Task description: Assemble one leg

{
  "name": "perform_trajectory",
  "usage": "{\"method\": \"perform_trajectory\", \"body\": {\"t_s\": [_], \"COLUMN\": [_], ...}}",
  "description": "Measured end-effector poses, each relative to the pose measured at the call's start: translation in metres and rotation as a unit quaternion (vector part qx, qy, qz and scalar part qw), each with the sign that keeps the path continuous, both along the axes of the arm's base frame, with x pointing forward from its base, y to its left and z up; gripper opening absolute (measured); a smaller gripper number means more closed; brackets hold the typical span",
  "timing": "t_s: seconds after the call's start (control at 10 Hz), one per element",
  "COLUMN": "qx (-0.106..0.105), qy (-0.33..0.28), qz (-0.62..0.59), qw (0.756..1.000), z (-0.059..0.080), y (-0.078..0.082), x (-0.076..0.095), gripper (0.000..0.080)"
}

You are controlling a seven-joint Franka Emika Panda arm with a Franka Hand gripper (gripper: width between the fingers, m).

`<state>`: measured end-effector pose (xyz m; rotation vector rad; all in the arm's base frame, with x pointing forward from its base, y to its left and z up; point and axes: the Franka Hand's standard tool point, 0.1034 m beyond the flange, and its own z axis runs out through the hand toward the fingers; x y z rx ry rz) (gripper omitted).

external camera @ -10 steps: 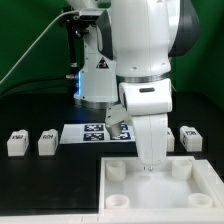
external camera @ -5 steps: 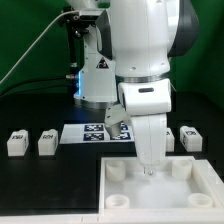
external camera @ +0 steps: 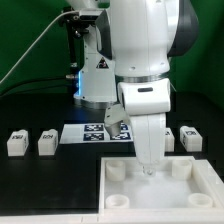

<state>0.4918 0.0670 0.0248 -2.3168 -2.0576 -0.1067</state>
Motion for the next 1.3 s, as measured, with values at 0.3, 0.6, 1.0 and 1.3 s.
{"method": "perform_trajectory", "body": {"t_s": [0.3, 0.6, 1.0, 1.3], "qx": [0.002, 0.018, 0.035, 0.042], "qy": [-0.008, -0.002, 0.021, 0.037], "qz": [-0.131, -0.325, -0.497, -0.598], "qw": [0.991, 0.945, 0.867, 0.799], "z": [0.030, 0.046, 0.046, 0.040], "y": [0.031, 0.078, 0.084, 0.109], "x": [-0.005, -0.012, -0.014, -0.036], "gripper": [0.0649, 0.0649, 0.0649, 0.0649]}}
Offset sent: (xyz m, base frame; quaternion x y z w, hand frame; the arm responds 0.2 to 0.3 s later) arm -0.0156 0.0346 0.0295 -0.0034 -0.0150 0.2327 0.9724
